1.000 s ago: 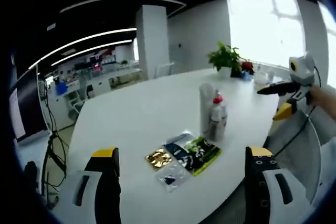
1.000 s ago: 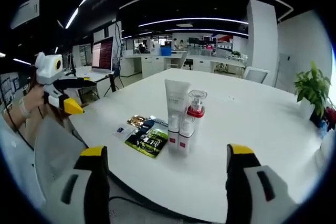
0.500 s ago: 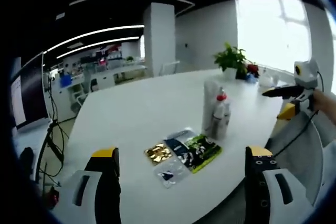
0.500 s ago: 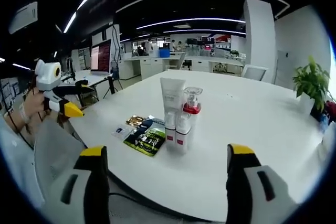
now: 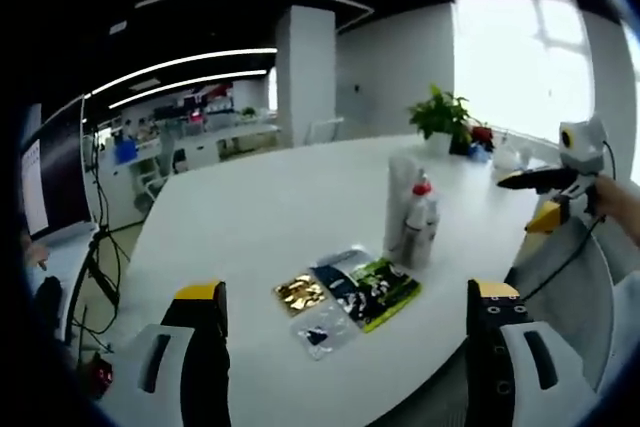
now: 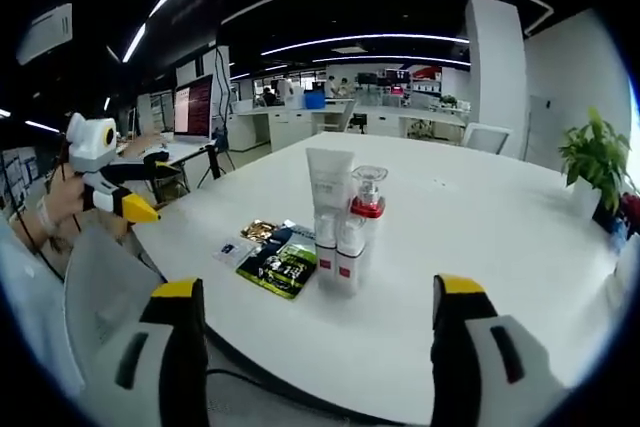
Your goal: Arrange the skincare products in the storage area until every visible bottle or jar stands upright without overlapping.
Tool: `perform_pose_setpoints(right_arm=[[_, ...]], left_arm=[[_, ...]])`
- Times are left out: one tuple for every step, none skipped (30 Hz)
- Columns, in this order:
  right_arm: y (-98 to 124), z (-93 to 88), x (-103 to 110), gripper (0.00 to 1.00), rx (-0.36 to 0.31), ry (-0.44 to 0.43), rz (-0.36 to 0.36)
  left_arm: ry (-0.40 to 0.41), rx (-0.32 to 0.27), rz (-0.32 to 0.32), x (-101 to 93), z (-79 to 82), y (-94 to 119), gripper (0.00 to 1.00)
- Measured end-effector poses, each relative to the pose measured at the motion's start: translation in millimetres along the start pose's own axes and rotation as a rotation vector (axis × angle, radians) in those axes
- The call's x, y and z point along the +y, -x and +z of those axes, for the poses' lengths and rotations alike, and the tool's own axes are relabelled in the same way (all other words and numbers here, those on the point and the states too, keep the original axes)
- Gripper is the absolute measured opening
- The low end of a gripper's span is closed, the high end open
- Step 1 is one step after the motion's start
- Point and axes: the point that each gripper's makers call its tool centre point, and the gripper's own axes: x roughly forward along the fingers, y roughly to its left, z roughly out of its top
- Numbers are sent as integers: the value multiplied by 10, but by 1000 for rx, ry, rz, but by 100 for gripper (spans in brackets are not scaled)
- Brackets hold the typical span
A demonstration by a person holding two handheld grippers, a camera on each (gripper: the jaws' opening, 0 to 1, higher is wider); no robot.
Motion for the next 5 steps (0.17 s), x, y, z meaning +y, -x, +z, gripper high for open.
perform_pose_setpoints(right_arm=[[-2, 0, -1, 94, 0, 1, 0], [-4, -1, -2, 94, 1, 2, 0], [-8, -1, -2, 94, 1, 2, 1], [-12, -1, 0, 94, 3, 2, 3], [-14, 3, 1, 94, 2, 3, 3]], left_arm=[[-1, 1, 1, 1, 0, 0, 97], [-1, 2, 1, 3, 0, 1, 97], [0, 3, 2, 7, 1, 2, 97], [2, 4, 5, 16, 3, 4, 97], [3, 5, 9, 31, 3, 7, 97]])
